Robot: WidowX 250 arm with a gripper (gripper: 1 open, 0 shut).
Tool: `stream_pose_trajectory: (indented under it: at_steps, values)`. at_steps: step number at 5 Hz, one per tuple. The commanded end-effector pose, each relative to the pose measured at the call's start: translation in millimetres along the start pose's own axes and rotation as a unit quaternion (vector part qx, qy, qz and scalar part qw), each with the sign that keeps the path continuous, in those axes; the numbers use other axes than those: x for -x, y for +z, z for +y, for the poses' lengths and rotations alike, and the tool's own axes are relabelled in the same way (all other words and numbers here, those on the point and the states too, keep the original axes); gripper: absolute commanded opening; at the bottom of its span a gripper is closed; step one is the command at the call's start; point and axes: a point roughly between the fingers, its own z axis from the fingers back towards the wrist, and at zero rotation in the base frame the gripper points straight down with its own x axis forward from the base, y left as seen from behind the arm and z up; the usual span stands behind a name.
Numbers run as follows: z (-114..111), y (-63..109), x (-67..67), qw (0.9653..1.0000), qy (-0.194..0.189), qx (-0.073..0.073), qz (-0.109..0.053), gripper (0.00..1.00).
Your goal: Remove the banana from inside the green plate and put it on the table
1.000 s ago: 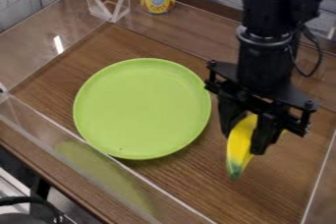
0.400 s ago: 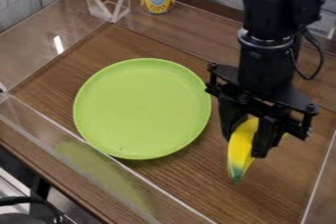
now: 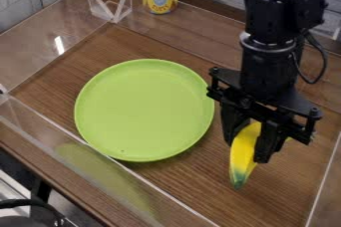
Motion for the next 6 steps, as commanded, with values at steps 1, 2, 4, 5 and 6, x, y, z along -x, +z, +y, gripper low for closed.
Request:
stream_pose_trajectory:
  at_steps: [1, 2, 4, 5, 6]
  values:
    - [-1.8, 13.3, -1.9, 0.9997, -0.002, 0.007, -0.024, 1.00]
    - [-0.8, 8.1, -3.2, 0.9998, 0.000, 0.008, -0.021, 1.00]
    - [1.2, 0.6, -6.4, 0.9998, 0.007, 0.009, -0.017, 1.00]
    - [3.3, 0.9, -8.8, 0.9998, 0.011, 0.009, -0.016, 1.00]
    - [4.7, -3.5, -9.4, 0.9998, 0.013, 0.010, -0.014, 1.00]
